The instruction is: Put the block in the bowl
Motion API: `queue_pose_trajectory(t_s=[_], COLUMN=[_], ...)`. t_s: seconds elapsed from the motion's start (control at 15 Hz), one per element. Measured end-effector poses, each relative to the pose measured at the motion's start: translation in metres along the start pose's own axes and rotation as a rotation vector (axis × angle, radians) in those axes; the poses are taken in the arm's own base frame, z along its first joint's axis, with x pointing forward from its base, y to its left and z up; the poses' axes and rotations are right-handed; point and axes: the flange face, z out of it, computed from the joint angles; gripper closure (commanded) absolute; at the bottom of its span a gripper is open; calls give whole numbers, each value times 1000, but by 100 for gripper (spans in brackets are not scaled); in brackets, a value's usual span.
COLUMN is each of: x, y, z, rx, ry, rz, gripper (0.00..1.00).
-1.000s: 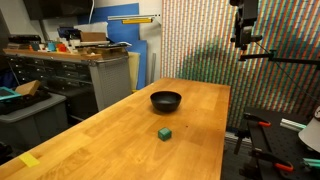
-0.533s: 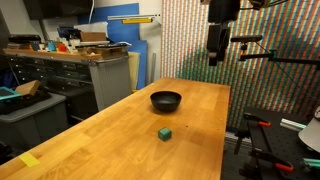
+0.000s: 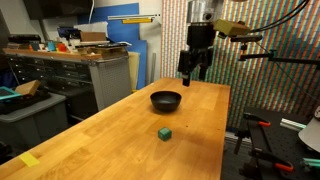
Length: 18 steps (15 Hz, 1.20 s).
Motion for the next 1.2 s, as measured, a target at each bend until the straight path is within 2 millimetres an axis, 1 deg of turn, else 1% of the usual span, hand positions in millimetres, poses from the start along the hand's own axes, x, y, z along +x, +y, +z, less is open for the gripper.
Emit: queue_pose_trajectory(t_s=[0.27,0.6,0.87,1.2], x=[16,30,35,37], y=[-11,-20,-33,-54], z=[34,79,111,139], rx=[20,-19,-30,-21], ry=[15,-7,-16,-23], rz=[54,105,111,91], gripper=[0,0,0,0])
